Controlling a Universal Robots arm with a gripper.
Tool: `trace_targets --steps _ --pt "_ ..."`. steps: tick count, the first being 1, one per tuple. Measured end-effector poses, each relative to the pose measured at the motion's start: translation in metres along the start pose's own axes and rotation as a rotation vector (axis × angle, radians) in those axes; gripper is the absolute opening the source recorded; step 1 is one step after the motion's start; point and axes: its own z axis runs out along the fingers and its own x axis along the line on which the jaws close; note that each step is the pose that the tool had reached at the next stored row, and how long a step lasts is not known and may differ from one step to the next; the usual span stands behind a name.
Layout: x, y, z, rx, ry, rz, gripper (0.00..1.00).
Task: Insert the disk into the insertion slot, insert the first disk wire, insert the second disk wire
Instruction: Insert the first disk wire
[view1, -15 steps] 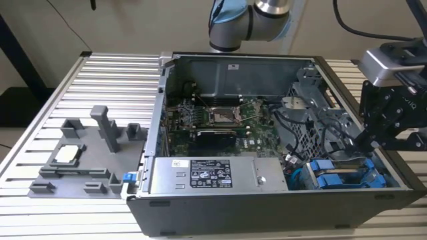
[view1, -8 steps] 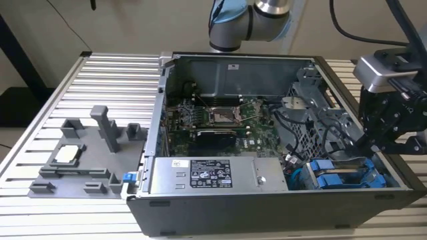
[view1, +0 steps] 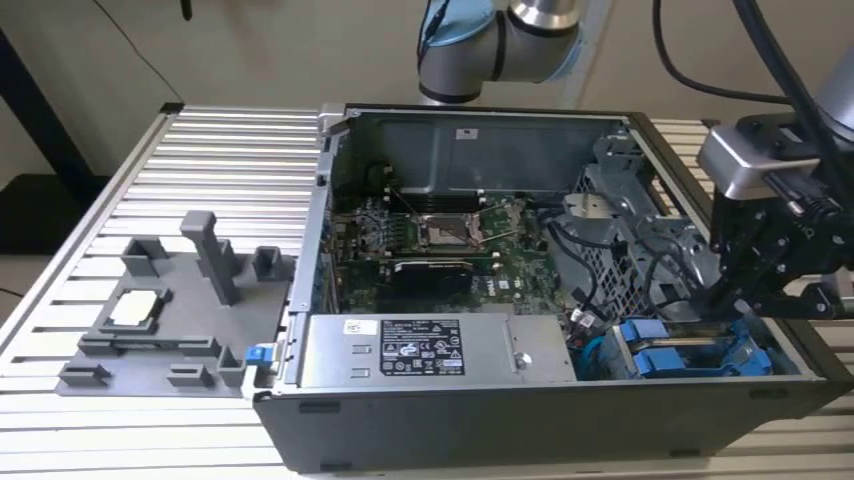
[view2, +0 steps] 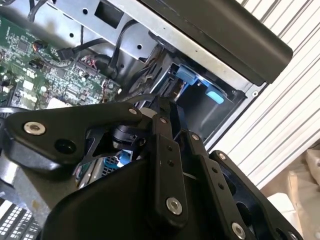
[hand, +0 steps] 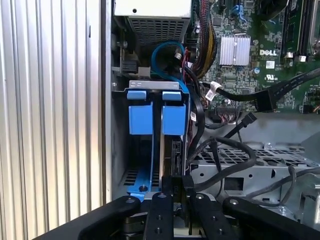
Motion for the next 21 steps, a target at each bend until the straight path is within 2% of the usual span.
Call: trace_targets --steps 6,12,21 --pt "0.0001 -0.0010 0.0046 -0.0015 0.0000 0.000 0.19" --pt "0.0002 -0.0029 0.0071 -0.0017 -0.0035 0.000 0.19" --pt "-0.0006 -0.0034 0.0104 -0.0017 -0.0036 0.000 0.19"
